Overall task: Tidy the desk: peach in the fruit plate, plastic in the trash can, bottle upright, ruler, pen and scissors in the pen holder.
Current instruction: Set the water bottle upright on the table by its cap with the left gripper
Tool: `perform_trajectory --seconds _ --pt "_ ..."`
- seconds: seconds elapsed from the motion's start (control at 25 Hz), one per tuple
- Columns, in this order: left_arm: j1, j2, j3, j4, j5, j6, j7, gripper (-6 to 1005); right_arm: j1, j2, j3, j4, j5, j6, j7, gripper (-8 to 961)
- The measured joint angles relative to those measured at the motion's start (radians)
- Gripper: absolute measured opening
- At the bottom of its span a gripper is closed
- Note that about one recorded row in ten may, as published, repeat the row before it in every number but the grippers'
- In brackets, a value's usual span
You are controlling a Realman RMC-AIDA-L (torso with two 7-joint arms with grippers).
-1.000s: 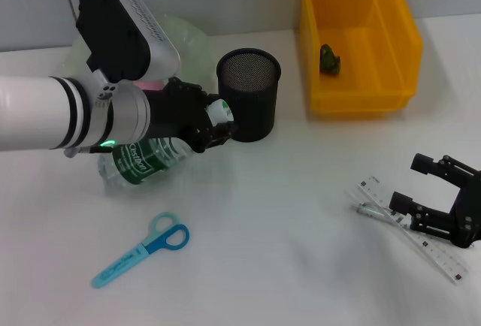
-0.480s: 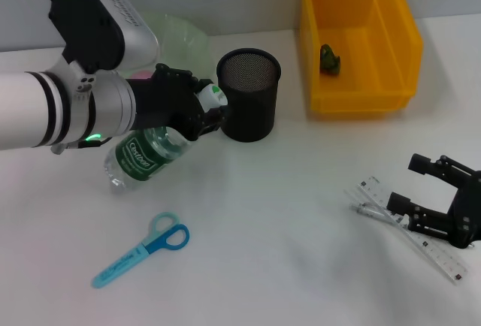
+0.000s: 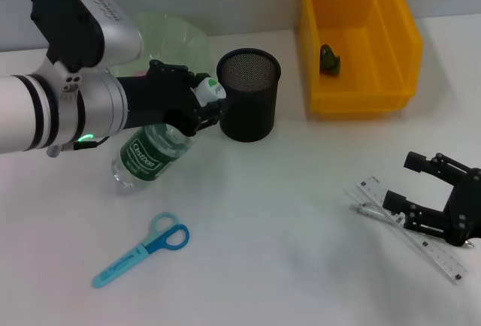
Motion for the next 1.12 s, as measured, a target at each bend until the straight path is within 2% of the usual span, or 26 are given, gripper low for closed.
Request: perform_trajectory --seconds 0.48,0.8,1.12 --pt "0.015 -0.001 -0.022 0.003 -0.074 -0.002 0.065 456 0.005 0.000 0.000 0.000 0.000 0.002 0.006 836" --pt "0.024 0.000 -0.070 -0.053 -0.207 0.003 0.182 453 0.007 0.000 0.000 0.000 0.000 0.003 0.007 836" --pt "0.030 0.000 -0.087 -0.080 -0.250 0.001 0.214 452 0.010 0.000 -0.003 0.000 0.000 0.002 0.009 836"
